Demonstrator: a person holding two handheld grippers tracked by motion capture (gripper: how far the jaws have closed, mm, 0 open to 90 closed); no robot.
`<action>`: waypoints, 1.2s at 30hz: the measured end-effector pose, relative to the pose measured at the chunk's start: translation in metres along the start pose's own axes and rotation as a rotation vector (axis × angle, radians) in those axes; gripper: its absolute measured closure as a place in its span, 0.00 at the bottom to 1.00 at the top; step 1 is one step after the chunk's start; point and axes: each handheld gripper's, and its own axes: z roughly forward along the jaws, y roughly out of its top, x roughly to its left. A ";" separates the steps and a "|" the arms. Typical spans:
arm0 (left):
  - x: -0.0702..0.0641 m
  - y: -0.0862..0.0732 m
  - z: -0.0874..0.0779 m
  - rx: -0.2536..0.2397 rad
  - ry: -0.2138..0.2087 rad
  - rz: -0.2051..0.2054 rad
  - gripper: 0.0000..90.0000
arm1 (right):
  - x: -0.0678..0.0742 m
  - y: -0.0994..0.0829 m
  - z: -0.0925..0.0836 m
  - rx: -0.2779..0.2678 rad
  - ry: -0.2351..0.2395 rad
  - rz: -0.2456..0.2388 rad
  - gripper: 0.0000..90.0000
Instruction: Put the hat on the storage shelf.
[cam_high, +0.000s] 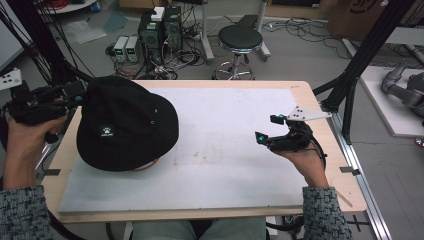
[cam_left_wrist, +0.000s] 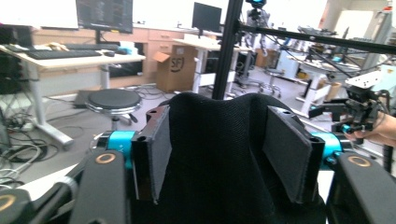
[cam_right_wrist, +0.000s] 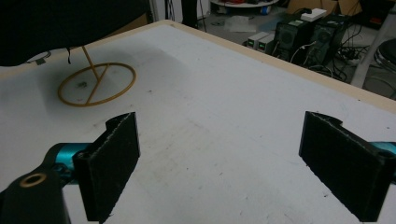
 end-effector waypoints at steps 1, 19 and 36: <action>-0.001 0.000 -0.001 0.001 0.014 0.006 0.44 | 0.000 0.001 0.000 0.000 0.000 0.004 0.13; 0.001 -0.026 -0.032 -0.029 0.269 -0.024 0.27 | -0.007 0.004 0.009 -0.004 -0.023 -0.010 0.13; 0.014 -0.048 -0.038 0.041 0.377 -0.047 0.22 | -0.015 -0.001 0.004 0.020 -0.118 0.012 0.13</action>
